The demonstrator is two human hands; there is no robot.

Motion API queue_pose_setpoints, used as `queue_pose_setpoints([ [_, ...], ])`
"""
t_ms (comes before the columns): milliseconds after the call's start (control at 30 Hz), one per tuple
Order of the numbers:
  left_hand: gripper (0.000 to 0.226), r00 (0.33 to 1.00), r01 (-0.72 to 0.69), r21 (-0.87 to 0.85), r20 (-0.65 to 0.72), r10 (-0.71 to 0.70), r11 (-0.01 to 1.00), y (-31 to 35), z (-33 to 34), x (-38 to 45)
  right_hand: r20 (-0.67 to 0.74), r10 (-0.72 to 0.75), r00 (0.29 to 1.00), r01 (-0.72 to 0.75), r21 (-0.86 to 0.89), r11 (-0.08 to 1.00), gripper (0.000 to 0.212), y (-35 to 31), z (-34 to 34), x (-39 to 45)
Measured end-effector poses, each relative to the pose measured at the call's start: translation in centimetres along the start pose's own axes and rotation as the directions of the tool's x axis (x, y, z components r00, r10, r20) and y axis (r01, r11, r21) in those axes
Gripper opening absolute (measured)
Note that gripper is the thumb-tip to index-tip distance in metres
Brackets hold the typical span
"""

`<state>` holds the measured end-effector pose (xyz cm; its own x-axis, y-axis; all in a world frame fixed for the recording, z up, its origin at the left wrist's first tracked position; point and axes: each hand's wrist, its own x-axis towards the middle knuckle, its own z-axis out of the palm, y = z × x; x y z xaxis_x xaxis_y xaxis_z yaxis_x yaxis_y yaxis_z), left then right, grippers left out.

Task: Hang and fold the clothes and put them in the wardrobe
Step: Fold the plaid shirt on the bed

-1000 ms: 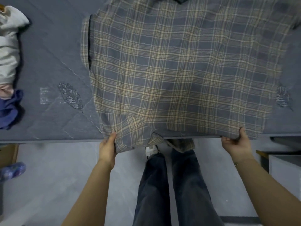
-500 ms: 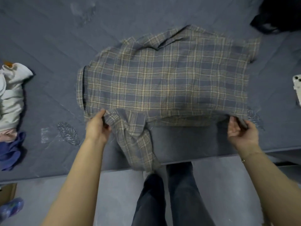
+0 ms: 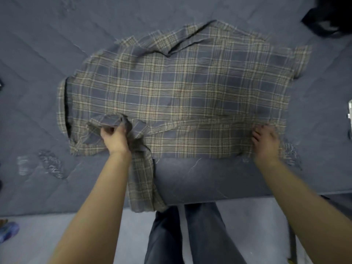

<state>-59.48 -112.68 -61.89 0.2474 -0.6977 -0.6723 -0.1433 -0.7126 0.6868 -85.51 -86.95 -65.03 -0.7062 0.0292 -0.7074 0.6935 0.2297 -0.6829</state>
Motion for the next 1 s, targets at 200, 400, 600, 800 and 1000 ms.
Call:
queue_pose_setpoints([
  [200,0.042,0.642,-0.766,0.391,0.506,0.577,0.510,-6.4,1.7,-7.5,0.642,-0.377,0.667,0.745,-0.557,0.368,0.049,4.5,-1.6,-3.6],
  [400,0.062,0.406,-0.874,0.396,0.913,0.024,-0.281,-13.2,6.0,-4.4,0.795,-0.149,0.588,0.780,-0.606,-0.155,0.057,5.1,-3.1,3.7],
  [600,0.063,0.437,-0.832,0.393,0.899,-0.025,-0.391,-14.2,6.5,-2.4,0.651,-0.170,0.740,0.597,-0.752,-0.280,0.068,3.6,-9.0,7.6],
  [800,0.065,0.424,-0.904,0.426,0.897,-0.123,-0.007,-10.5,6.1,-4.4,0.492,-0.283,0.823,0.467,-0.871,-0.155,0.069,2.6,-7.5,3.7],
  [1000,0.026,0.712,-0.651,0.383,0.608,0.352,0.655,-5.2,-1.9,-5.3,0.706,-0.227,0.671,0.741,-0.641,0.200,0.031,6.2,-1.5,-6.4],
])
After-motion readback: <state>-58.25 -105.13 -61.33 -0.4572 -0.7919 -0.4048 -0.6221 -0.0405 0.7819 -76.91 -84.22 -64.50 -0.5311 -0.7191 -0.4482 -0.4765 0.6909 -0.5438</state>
